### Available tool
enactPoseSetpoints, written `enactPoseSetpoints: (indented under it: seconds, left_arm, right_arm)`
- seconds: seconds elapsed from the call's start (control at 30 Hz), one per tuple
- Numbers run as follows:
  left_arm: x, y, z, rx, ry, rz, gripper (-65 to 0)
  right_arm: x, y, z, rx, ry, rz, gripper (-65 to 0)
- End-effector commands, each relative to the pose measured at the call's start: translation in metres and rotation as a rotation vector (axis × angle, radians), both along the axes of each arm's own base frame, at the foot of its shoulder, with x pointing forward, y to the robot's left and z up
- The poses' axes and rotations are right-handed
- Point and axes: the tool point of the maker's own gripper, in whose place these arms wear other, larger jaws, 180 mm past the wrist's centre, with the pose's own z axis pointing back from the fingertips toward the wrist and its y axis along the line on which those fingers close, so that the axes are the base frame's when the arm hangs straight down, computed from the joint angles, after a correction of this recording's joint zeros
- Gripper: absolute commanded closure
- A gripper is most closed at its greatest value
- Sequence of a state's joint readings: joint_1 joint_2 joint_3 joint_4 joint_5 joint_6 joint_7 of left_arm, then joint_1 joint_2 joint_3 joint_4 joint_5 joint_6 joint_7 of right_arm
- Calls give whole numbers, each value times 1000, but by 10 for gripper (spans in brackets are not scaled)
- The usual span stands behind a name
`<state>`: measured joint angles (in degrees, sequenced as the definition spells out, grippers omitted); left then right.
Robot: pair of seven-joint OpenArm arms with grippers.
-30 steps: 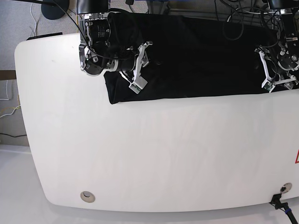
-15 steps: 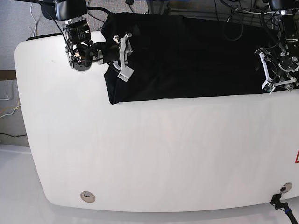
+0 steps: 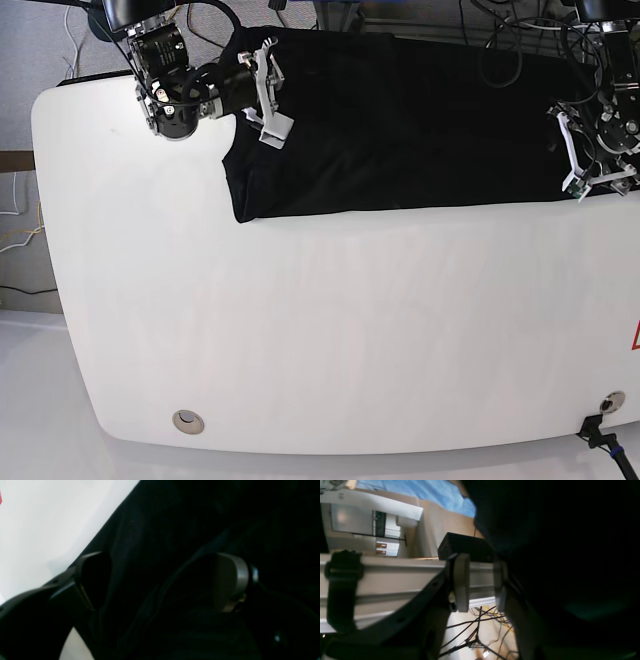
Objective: Fold the T-shirt properly
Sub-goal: 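Release the hem and pull the folded shirt back with both grippers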
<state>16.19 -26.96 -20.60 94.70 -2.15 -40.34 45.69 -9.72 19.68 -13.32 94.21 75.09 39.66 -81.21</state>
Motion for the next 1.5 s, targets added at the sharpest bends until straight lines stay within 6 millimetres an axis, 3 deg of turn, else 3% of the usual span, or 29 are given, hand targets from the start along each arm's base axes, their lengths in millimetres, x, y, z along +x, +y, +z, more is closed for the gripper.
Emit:
enactPoseSetpoints:
  seconds: [0.0, 0.17, 0.3, 0.4, 0.53, 0.6, 0.8, 0.9, 1.07, 1.27, 1.33, 1.47]
  left_arm:
    - [8, 5, 11, 15, -32, -2, -585]
    - [8, 4, 10, 14, -32, -1, -585]
    - [8, 4, 10, 14, -32, -1, -585]
    - [8, 3, 10, 9, -34, -2, -585]
    - [14, -8, 10, -37, -85, -9, -582]
    - [15, -5, 13, -44, -106, 11, -518]
    - [14, -2, 12, -48, -106, 23, -148]
    - [9, -6, 2, -76, -89, 43, -10]
    - [0, -2, -12, -90, -48, 71, 0]
    - [-16, 3, -36, -114, 25, 111, 0]
    - [-13, -1, -37, -117, 26, 98, 0]
    - [13, -22, -33, -133, 1, 31, 0]
  right_arm:
    - [34, -2, 21, 50, -89, -55, -151]
    - [78, -4, 41, 69, -197, -116, -151]
    - [107, -23, 31, -55, -273, -202, -147]
    - [115, -24, 26, -88, -290, -249, -140]
    - [111, -12, 26, -39, -263, -289, 0]
    - [108, -12, 20, -63, -259, -291, 0]
    - [98, -28, -12, -214, -264, -313, 0]
    - [96, -36, -24, -290, -273, -301, 0]
    - [92, -45, -36, -354, -280, -303, 0]
    - [95, -74, -55, -552, -326, -267, 0]
    - [106, -84, -55, -607, -360, -265, 0]
    - [121, -109, -68, -679, -352, -269, 0]
